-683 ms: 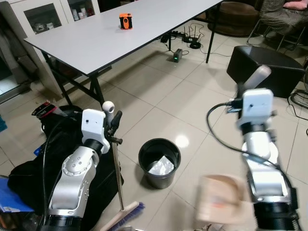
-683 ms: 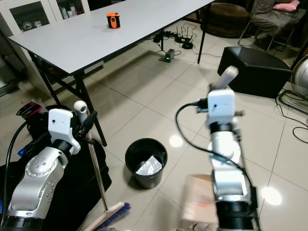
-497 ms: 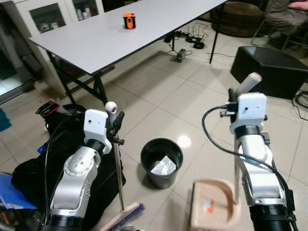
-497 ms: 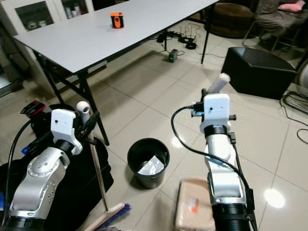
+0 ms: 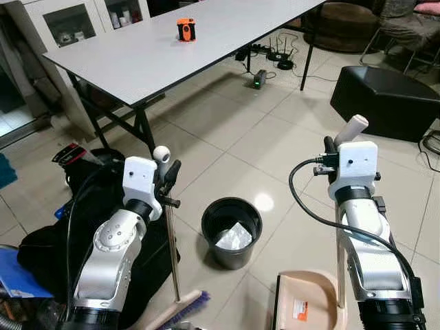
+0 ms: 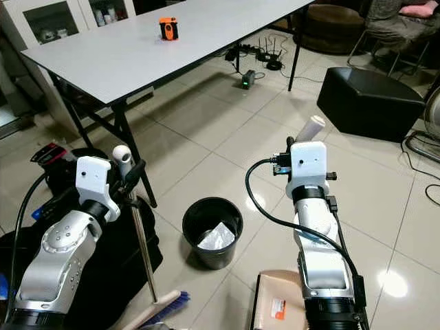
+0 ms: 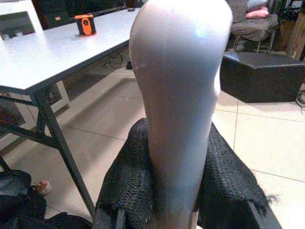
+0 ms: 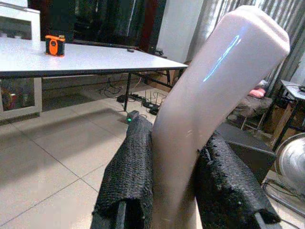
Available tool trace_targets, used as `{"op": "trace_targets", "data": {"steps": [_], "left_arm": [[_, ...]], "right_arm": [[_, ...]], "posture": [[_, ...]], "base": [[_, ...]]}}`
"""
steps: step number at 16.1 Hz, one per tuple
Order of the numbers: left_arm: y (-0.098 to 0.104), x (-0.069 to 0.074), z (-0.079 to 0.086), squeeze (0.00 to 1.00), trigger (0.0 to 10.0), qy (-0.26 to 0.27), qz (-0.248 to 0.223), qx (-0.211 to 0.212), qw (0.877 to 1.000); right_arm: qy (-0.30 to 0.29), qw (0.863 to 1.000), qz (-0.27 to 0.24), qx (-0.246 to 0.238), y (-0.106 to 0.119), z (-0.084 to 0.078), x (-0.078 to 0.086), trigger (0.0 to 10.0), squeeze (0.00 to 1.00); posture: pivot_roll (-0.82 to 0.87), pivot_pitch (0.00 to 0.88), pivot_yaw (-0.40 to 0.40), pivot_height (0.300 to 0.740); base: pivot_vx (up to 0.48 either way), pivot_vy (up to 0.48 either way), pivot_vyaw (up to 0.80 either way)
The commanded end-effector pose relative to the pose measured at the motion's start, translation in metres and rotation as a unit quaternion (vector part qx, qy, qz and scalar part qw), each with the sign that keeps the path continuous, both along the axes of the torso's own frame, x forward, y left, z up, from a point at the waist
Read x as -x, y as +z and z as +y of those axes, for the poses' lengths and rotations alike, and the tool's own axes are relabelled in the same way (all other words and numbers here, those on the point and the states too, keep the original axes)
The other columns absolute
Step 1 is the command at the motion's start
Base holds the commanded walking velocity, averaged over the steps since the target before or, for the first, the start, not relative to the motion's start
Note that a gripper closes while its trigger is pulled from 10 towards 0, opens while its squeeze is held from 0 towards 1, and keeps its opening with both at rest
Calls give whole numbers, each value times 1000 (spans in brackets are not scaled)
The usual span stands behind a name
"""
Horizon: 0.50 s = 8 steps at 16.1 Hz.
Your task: Sweep floor
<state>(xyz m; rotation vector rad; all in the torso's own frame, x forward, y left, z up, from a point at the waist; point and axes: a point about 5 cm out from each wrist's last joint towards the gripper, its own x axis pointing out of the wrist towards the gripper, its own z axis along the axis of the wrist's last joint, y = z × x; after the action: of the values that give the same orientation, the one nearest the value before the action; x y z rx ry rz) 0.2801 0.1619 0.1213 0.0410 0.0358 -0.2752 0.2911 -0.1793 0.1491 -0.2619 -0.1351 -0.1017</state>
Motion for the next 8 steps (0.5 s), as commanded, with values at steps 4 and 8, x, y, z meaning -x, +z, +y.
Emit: {"op": "trace_targets", "data": {"steps": [4, 8], "left_arm": [[6, -3, 0, 0, 10000, -6, -11, -1, 1000], [7, -3, 0, 0, 10000, -7, -11, -2, 1000]], "right_arm": [[7, 1000, -7, 2, 6, 3, 1, 10000, 0], [5, 1000, -7, 2, 7, 2, 1, 10000, 0]], "posture": [[31, 0, 71, 740], [32, 0, 72, 740]], "base": [[-300, 0, 0], [-299, 0, 0]]}}
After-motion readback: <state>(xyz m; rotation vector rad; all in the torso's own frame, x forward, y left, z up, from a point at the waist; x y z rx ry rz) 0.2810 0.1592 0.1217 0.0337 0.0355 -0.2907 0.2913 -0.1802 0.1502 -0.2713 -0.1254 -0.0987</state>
